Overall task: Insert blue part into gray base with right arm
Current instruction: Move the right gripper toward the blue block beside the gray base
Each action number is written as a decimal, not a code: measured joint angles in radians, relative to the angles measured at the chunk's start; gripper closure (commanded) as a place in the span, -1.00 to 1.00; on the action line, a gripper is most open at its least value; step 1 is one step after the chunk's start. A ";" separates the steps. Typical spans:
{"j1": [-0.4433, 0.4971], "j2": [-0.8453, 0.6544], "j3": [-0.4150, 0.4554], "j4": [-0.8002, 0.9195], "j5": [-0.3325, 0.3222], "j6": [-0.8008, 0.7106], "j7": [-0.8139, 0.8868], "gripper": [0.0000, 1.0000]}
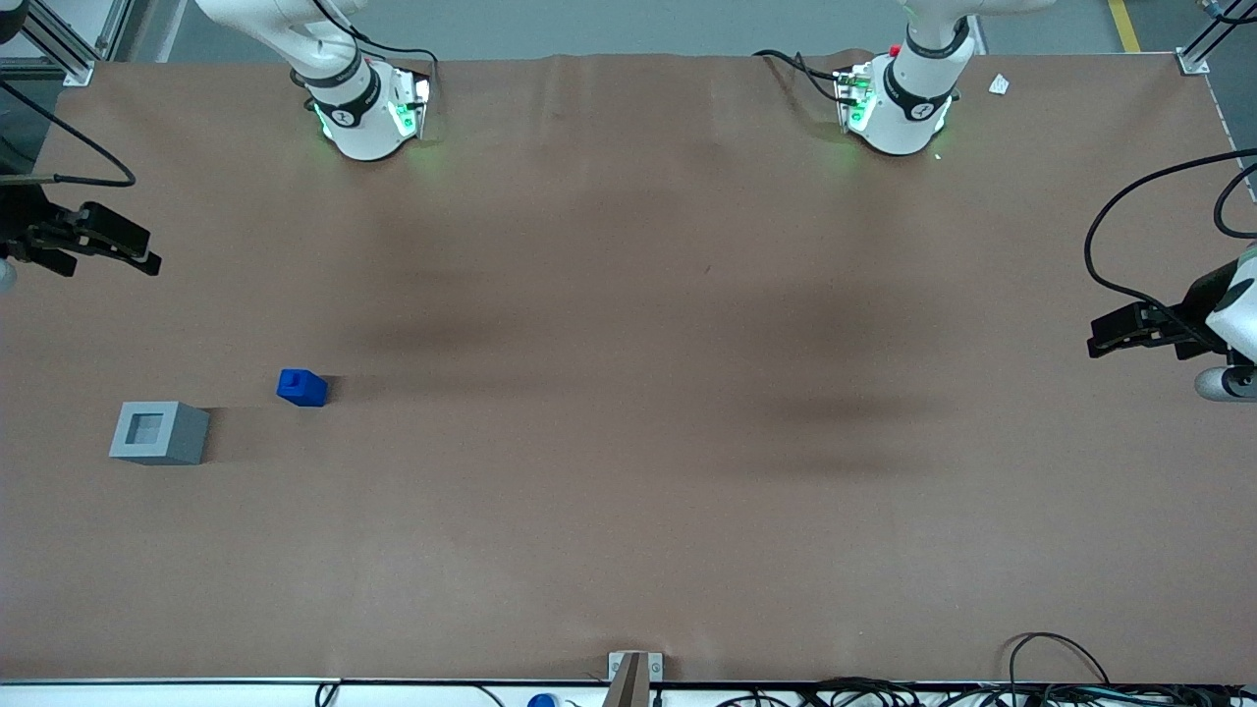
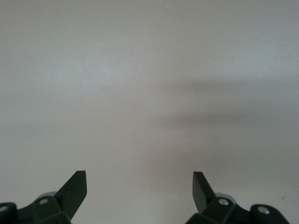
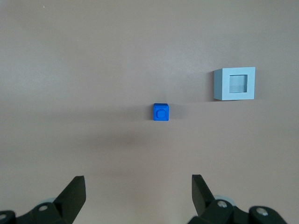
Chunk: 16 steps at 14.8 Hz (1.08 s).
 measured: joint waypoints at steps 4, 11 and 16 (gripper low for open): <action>0.000 0.004 0.001 0.006 0.000 0.003 0.000 -1.00; -0.004 0.037 -0.028 0.044 0.000 -0.016 0.000 -1.00; -0.006 0.070 -0.038 -0.012 0.000 -0.011 0.001 -1.00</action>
